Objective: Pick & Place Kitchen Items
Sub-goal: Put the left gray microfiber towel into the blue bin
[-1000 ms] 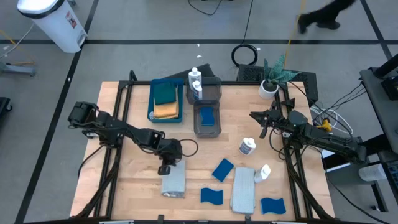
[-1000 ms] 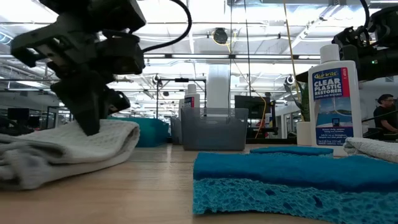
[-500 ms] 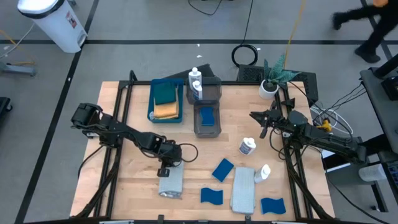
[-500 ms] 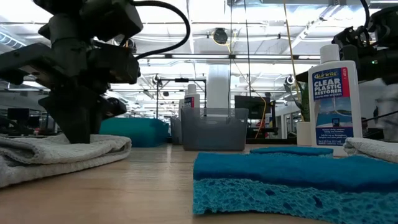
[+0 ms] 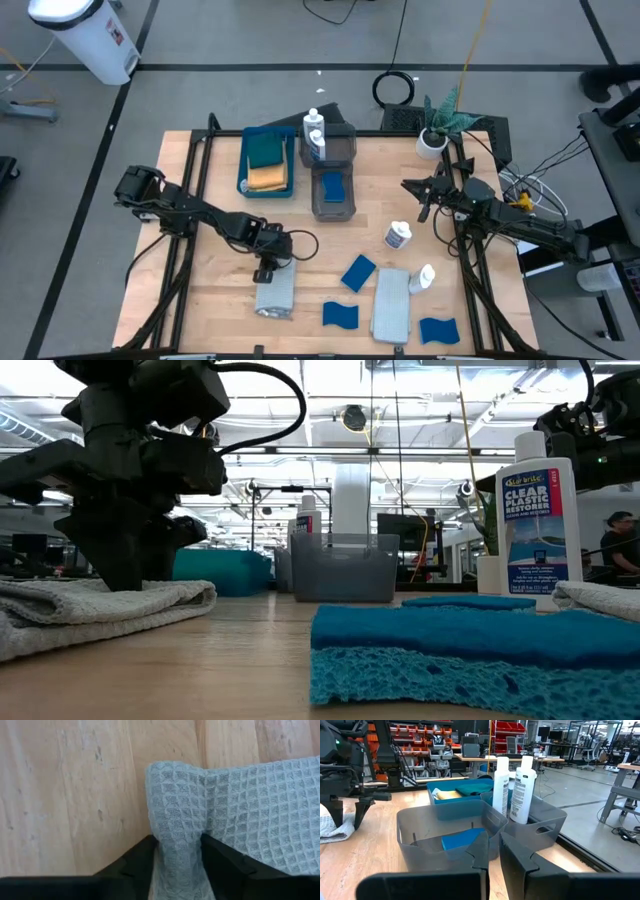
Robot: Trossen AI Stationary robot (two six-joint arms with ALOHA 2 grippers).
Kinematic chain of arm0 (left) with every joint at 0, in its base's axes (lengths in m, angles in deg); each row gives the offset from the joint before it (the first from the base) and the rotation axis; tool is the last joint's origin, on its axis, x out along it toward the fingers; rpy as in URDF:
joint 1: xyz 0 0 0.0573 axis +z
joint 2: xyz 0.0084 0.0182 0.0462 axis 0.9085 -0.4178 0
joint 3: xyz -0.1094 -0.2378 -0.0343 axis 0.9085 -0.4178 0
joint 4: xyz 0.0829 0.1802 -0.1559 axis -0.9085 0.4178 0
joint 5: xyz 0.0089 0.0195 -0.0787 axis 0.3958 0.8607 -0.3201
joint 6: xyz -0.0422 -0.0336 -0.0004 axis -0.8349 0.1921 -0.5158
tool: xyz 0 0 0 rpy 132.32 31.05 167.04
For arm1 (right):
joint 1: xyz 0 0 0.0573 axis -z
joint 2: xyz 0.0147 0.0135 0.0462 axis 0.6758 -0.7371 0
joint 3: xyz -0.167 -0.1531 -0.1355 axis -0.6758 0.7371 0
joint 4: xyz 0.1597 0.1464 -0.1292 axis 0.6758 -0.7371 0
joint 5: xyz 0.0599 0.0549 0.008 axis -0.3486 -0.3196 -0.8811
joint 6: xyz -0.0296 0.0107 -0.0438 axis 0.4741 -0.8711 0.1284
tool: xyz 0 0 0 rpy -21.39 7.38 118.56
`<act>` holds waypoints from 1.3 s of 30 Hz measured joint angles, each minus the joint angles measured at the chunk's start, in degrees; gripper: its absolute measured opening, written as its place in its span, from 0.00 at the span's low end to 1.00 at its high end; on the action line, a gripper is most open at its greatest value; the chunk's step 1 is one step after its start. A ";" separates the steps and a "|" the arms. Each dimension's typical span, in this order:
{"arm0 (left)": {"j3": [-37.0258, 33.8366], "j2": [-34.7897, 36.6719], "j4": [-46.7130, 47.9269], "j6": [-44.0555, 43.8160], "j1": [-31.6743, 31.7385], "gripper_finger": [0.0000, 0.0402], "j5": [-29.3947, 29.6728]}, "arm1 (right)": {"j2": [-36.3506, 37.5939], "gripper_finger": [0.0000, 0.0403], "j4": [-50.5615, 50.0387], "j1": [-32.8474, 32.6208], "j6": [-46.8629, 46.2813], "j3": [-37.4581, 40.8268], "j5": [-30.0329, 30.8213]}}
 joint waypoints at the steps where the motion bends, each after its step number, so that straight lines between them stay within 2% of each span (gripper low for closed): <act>1: 0.00 0.00 0.00 0.32 -0.01 0.45 0.06 | 0.00 0.05 0.00 -0.01 0.00 0.01 0.01; 7: -0.04 -0.02 0.02 1.51 0.00 0.57 0.14 | 0.00 0.05 0.02 0.01 0.00 0.01 0.00; 12: -0.06 -0.04 0.05 1.82 0.00 0.60 0.13 | 0.00 0.05 0.02 0.01 0.00 0.01 0.01; 29: -0.11 -0.11 -0.25 -0.42 -1.22 0.55 -0.40 | 0.00 0.05 0.02 0.00 0.00 0.00 0.00; 39: -0.11 -0.11 -0.38 -0.90 -1.79 0.43 -0.67 | 0.00 0.05 0.02 0.00 0.00 0.00 0.00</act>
